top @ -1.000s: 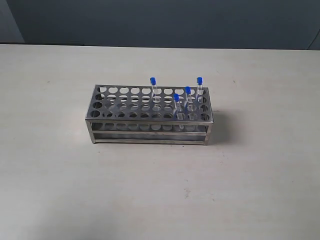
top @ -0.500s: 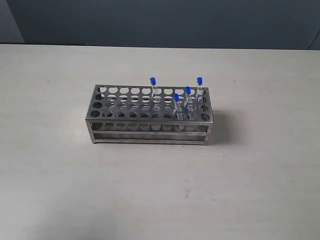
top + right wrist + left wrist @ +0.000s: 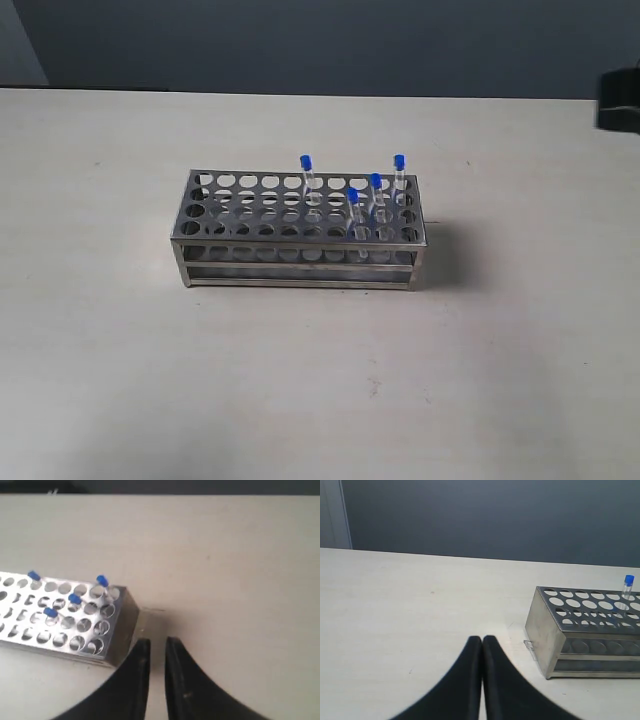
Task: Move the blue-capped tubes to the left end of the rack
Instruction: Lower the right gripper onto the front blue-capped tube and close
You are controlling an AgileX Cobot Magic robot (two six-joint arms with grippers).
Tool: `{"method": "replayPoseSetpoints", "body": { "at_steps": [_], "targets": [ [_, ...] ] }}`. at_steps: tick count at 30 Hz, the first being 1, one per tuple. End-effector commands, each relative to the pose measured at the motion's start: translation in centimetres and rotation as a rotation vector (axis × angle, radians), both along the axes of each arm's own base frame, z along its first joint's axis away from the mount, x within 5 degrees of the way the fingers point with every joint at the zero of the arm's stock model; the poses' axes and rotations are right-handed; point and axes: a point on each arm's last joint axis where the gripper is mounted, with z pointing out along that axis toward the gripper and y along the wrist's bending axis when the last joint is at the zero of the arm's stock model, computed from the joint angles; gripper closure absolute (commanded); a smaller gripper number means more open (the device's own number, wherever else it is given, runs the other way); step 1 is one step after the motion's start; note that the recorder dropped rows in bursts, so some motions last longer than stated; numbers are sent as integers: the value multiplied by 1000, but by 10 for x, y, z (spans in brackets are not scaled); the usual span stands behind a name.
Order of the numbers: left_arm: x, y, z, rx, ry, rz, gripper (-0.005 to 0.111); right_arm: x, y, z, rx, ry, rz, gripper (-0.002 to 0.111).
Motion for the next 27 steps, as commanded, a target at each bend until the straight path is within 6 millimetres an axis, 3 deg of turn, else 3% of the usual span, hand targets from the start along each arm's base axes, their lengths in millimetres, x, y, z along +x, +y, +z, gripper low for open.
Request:
{"method": "replayPoseSetpoints", "body": {
  "at_steps": [1,3,6,13,27],
  "targets": [
    [0,0,2,9,-15,-2,106,45,59,-36,-89,114,207,89],
    [0,0,2,9,-15,-2,106,57,86,-51,-108,130,264,74],
    [0,0,2,9,-15,-2,106,68,108,-64,-118,129,299,59],
    [0,0,2,9,-15,-2,106,84,138,-76,-158,75,352,60],
    [0,0,2,9,-15,-2,106,106,150,-118,-186,104,328,60]
  ]
}}
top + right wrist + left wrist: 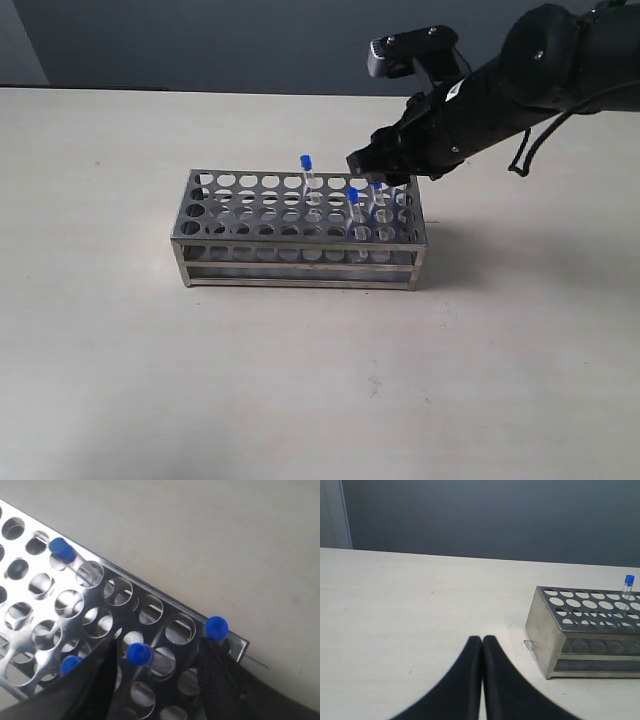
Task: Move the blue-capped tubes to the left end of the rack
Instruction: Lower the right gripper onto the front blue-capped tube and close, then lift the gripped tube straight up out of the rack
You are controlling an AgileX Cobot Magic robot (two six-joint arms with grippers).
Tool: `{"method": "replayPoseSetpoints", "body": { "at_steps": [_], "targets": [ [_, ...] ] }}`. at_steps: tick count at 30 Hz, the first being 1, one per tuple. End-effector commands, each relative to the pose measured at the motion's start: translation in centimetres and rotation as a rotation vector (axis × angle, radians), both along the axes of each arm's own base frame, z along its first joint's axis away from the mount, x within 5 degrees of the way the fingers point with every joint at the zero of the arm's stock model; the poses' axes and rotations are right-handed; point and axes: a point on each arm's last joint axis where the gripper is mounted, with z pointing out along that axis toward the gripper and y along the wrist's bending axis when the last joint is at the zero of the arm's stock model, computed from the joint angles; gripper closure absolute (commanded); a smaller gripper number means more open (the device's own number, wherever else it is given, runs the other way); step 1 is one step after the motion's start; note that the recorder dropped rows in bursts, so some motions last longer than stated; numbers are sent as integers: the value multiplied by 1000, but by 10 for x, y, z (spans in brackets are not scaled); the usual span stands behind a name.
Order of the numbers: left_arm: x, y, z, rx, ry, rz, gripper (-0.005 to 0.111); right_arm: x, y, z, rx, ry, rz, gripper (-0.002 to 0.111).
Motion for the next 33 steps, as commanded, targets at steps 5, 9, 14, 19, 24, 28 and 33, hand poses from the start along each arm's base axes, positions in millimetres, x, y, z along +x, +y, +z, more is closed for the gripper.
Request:
{"method": "replayPoseSetpoints", "body": {
  "at_steps": [5,9,14,19,24,28,33],
  "targets": [
    [0,0,2,9,-15,-2,106,10,5,-19,-16,-1,-6,60],
    [0,0,2,9,-15,-2,106,13,8,-30,-12,6,-23,65],
    [0,0,2,9,-15,-2,106,13,10,-32,-15,-1,-16,99],
    [0,0,2,9,-15,-2,106,7,19,-32,-22,-14,19,109],
    [0,0,2,9,-15,-2,106,-7,35,-28,-57,-43,115,109],
    [0,0,2,9,-15,-2,106,-18,43,-13,-76,-113,190,109],
    [0,0,2,9,-15,-2,106,-23,41,11,-37,-170,183,109]
  ]
}}
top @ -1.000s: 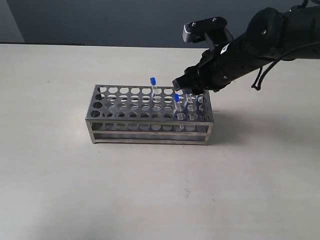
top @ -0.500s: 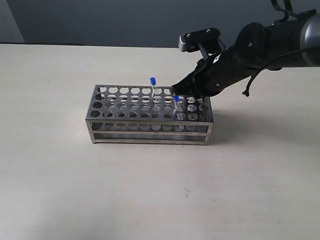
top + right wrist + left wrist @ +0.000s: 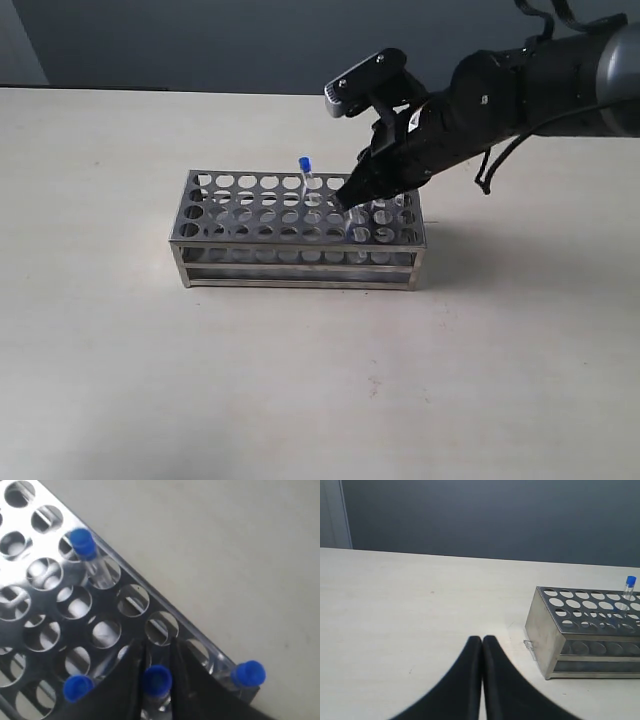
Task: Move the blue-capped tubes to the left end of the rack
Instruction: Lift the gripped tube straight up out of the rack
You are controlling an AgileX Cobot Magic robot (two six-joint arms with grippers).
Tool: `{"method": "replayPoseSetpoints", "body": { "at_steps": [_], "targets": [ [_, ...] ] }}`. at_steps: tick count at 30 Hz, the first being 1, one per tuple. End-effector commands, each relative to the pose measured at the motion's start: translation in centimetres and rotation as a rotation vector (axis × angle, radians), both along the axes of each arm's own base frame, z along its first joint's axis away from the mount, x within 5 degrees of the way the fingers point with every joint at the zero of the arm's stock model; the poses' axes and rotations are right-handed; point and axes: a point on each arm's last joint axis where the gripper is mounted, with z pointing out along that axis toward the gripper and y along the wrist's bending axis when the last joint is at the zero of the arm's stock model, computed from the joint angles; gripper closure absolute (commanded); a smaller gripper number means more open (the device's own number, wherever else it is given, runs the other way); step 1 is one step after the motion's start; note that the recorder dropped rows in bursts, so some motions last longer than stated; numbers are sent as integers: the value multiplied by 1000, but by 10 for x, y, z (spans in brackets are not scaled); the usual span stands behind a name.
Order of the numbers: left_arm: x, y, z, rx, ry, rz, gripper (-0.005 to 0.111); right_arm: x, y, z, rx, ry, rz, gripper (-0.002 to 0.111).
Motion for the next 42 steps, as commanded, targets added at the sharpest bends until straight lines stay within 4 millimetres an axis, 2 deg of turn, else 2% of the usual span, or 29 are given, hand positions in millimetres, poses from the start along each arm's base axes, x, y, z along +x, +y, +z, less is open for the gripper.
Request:
{"method": "replayPoseSetpoints", "body": {
  "at_steps": [1,7,11,33,42],
  "targets": [
    [0,0,2,9,-15,-2,106,-14,9,29,109,-20,-16,109],
    [0,0,2,9,-15,-2,106,-20,5,50,150,-57,-19,109],
    [0,0,2,9,-15,-2,106,-22,3,57,167,-63,-27,109],
    [0,0,2,9,-15,-2,106,-20,3,62,170,-107,-18,109],
    [0,0,2,9,-15,-2,106,-17,6,79,202,-139,-16,109]
  ]
}}
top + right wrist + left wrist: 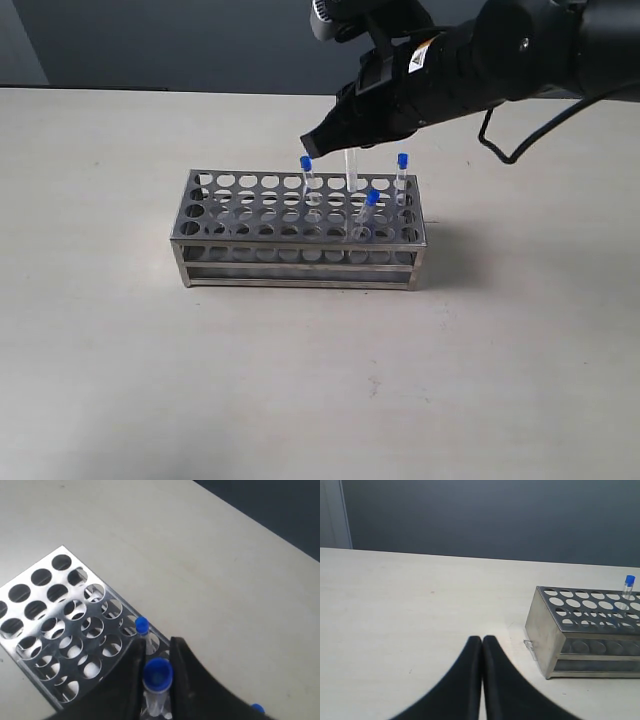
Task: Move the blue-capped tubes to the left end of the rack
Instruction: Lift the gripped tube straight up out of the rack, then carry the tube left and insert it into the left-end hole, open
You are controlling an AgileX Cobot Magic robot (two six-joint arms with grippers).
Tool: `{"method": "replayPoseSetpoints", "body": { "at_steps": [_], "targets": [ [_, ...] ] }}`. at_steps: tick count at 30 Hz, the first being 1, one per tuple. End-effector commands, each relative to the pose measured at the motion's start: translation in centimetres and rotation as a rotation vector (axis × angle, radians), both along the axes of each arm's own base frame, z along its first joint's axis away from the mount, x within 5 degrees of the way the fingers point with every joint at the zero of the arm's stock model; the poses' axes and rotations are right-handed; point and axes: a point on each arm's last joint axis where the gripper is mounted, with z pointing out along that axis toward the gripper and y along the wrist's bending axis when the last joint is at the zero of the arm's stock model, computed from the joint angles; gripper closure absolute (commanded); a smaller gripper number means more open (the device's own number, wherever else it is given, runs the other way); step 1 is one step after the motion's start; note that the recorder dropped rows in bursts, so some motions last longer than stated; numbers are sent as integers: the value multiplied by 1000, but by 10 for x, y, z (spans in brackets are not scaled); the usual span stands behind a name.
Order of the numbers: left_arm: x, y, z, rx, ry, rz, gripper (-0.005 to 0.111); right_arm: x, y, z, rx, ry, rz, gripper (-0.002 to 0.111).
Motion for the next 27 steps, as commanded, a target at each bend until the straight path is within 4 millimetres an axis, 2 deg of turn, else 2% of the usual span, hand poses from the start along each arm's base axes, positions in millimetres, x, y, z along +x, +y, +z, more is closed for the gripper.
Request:
{"method": "replayPoseSetpoints", "body": {
  "at_steps": [1,10,13,15,18,24,27],
  "targets": [
    [0,0,2,11,-14,-1,106,2,1,16,28,-38,0,109],
    [0,0,2,11,-14,-1,106,-2,10,27,83,-23,5,109],
    [0,0,2,11,-14,-1,106,-16,35,27,59,-70,114,109],
    [0,0,2,11,-14,-1,106,-17,53,26,63,-76,149,109],
    [0,0,2,11,-14,-1,106,-11,76,25,76,-88,176,109],
    [0,0,2,11,-14,-1,106,2,126,8,70,-104,240,109],
    [0,0,2,11,-14,-1,106,9,141,0,72,-94,248,109]
  ]
}}
